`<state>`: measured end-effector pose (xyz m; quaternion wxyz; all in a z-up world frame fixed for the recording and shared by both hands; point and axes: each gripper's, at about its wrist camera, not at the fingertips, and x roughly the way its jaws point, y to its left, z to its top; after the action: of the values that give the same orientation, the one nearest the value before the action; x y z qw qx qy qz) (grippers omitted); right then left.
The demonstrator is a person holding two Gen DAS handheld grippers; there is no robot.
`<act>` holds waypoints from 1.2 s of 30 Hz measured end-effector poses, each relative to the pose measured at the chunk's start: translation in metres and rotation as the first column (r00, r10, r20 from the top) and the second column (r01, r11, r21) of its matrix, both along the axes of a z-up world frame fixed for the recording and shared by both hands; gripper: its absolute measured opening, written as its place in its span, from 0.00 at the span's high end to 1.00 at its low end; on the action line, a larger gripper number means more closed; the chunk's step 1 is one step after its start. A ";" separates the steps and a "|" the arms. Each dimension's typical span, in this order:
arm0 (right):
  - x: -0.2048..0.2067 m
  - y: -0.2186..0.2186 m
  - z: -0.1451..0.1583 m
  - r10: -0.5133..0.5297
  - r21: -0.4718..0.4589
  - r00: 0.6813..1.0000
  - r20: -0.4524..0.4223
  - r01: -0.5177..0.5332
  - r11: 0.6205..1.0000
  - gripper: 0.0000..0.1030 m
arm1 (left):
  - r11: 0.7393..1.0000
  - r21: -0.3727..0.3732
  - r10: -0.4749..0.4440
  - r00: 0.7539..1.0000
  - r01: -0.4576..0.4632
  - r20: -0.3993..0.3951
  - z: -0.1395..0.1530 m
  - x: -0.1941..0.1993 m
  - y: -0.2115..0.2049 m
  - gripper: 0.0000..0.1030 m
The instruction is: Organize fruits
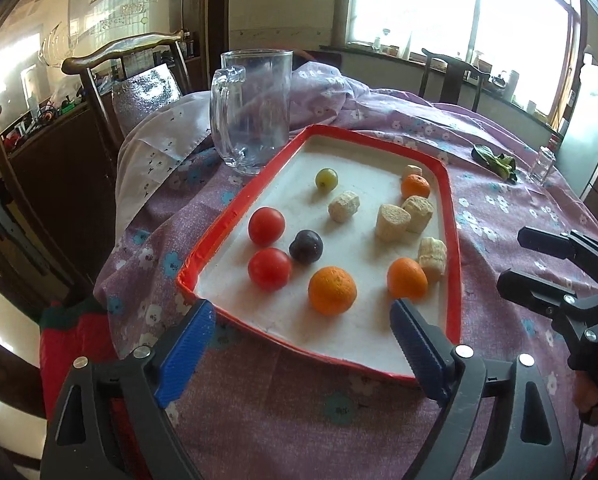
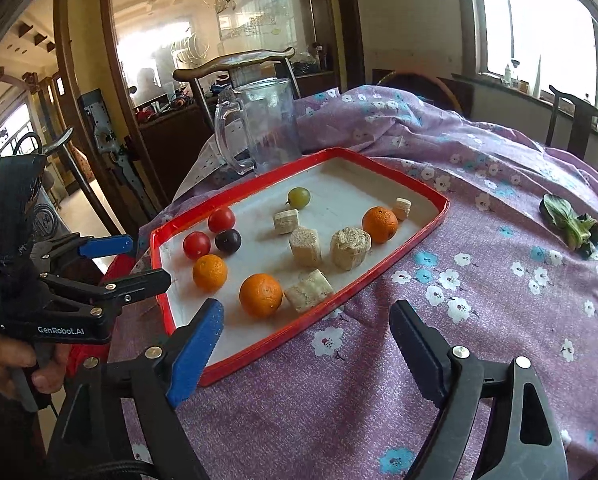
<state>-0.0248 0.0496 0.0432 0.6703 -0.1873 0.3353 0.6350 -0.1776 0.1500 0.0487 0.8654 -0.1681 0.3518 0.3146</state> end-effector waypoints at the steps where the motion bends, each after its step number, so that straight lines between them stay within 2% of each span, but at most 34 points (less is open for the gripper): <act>1: 0.000 -0.003 0.001 0.010 0.005 1.000 0.008 -0.010 1.000 0.15 | 1.000 0.006 -0.006 1.000 0.006 0.003 0.000 -0.002 -0.005 0.07; 8: 0.001 -0.020 0.008 0.053 0.013 0.997 0.052 -0.053 0.998 0.11 | 0.998 0.033 -0.057 0.998 0.056 0.026 0.007 -0.018 -0.034 0.04; 14: -0.003 -0.033 0.011 0.110 0.019 0.992 0.069 -0.111 0.994 0.09 | 0.994 0.087 -0.071 0.997 0.069 0.016 0.016 -0.026 -0.056 0.01; 23: -0.015 -0.043 0.007 0.220 -0.008 0.968 0.118 -0.221 0.975 0.08 | 0.988 0.122 -0.101 0.995 0.098 0.012 0.023 -0.033 -0.081 0.01; 29: -0.012 -0.048 0.005 0.236 0.000 0.966 0.101 -0.237 0.971 0.08 | 0.977 0.180 -0.117 0.993 0.117 -0.010 0.025 -0.038 -0.096 0.01; 36: -0.014 -0.051 0.001 0.254 -0.016 0.962 0.105 -0.253 0.967 0.07 | 0.978 0.170 -0.123 0.992 0.122 -0.005 0.024 -0.043 -0.098 0.01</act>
<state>-0.0386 -0.0018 0.0443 0.6001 -0.2630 0.2735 0.7042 -0.2206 0.0519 0.0725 0.8954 -0.0727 0.3309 0.2889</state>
